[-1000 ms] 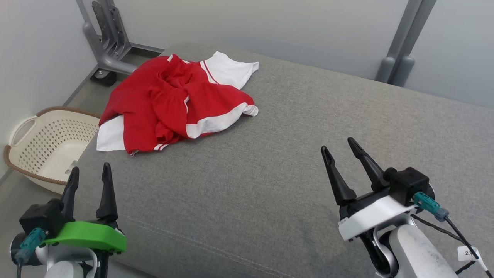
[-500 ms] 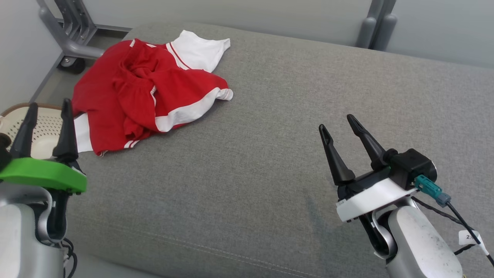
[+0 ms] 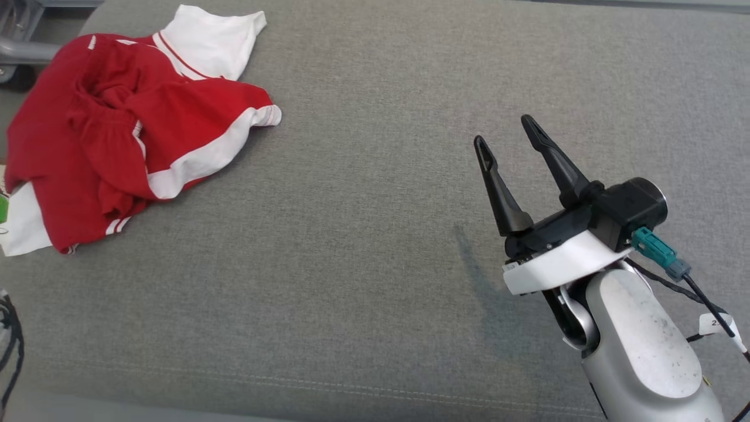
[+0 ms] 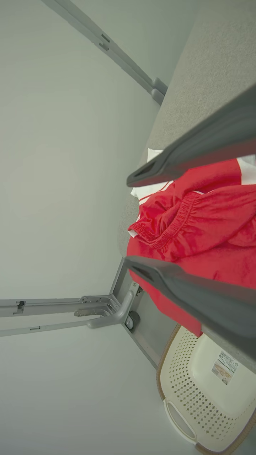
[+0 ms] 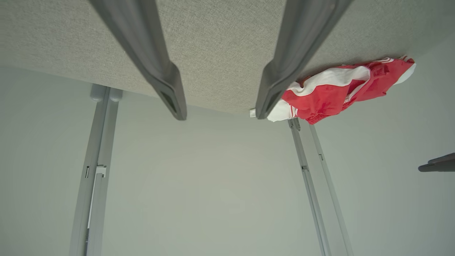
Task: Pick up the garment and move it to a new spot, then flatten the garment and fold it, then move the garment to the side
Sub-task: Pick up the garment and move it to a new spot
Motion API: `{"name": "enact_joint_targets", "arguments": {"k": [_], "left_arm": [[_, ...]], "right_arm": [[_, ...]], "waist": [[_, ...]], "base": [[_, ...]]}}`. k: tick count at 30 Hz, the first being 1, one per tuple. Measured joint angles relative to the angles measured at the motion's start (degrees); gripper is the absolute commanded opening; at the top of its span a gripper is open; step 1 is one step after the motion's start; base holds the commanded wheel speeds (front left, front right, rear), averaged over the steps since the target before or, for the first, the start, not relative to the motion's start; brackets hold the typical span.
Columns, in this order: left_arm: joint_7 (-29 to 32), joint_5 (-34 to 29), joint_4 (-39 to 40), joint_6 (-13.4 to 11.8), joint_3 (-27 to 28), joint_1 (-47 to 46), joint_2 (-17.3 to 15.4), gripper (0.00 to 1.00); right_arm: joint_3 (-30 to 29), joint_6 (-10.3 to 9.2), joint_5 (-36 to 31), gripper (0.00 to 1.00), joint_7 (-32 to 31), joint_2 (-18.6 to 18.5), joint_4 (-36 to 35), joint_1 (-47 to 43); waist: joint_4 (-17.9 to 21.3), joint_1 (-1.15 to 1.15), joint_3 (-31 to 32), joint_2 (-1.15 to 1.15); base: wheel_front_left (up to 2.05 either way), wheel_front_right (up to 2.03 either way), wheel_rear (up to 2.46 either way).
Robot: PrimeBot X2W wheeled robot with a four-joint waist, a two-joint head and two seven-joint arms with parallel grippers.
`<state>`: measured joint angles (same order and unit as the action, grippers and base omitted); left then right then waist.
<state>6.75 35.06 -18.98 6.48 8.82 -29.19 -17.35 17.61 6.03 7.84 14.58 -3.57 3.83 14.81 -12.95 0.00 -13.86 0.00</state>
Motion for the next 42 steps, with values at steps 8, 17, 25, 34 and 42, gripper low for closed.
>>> {"name": "enact_joint_targets", "arguments": {"k": [8,17,25,34,42], "left_arm": [[5.4,5.3,-6.0,0.0,3.4,-6.5,-3.1,1.00],[10.9,7.0,-13.9,0.1,4.9,-9.9,-6.8,1.00],[16.0,6.8,-20.3,-0.2,4.0,-11.1,-8.7,1.00],[22.4,6.8,-25.7,-1.4,2.0,-13.3,-9.0,1.00],[23.8,6.5,-27.6,-1.4,1.1,-15.2,-9.5,0.00]], "right_arm": [[0.5,0.01,-1.3,1.00,0.0,0.0,-2.0,3.6],[0.5,0.01,-1.3,1.00,0.0,0.0,-2.5,6.0],[0.0,-0.07,-1.3,1.00,0.0,0.0,-2.6,7.1],[-0.5,-0.13,-1.3,1.00,0.0,0.0,-2.6,7.1],[-0.5,-0.14,-1.3,1.00,0.0,0.0,-2.6,7.1]], "waist": [[5.2,0.00,-5.5,0.00],[9.8,0.00,-10.6,0.00],[13.4,0.00,-13.7,0.00],[15.0,0.00,-15.1,0.00],[15.1,0.00,-14.9,0.00]], "base": [[0.00,0.00,0.00],[0.00,0.00,0.00],[0.00,0.00,0.00],[0.00,0.00,0.00],[0.00,0.00,0.00]]}}
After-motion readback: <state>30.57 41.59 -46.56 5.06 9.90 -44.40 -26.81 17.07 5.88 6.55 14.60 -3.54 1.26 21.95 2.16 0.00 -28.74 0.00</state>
